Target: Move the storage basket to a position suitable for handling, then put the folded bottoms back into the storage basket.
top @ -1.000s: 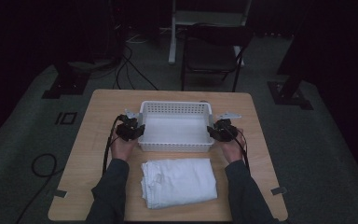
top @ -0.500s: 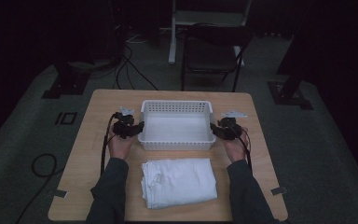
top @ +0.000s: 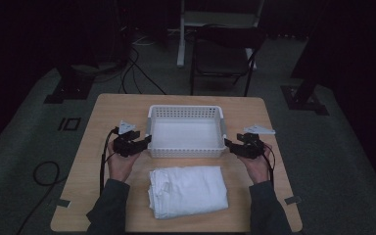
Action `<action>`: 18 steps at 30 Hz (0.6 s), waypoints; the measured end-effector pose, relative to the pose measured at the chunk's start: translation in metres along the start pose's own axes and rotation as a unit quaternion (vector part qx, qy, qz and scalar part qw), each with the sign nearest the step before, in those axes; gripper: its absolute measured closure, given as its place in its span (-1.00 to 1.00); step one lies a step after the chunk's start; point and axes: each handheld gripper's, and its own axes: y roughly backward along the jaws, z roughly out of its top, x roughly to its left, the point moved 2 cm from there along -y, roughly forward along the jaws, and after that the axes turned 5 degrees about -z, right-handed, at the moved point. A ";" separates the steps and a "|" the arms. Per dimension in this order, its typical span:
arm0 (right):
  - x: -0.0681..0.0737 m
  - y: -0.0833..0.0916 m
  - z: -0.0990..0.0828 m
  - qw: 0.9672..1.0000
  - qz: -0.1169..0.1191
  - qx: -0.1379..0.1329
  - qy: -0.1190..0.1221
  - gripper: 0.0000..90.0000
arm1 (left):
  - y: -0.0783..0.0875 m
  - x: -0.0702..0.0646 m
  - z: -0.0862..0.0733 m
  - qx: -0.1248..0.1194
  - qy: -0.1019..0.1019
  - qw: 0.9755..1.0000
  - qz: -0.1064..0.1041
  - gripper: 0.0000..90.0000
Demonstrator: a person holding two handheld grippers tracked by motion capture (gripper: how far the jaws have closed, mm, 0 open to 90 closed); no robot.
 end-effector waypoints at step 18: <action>0.016 0.018 -0.018 0.999 0.009 0.008 0.036 -0.26 | 0.026 -0.021 -0.013 -0.001 -0.018 1.000 -0.010 -0.19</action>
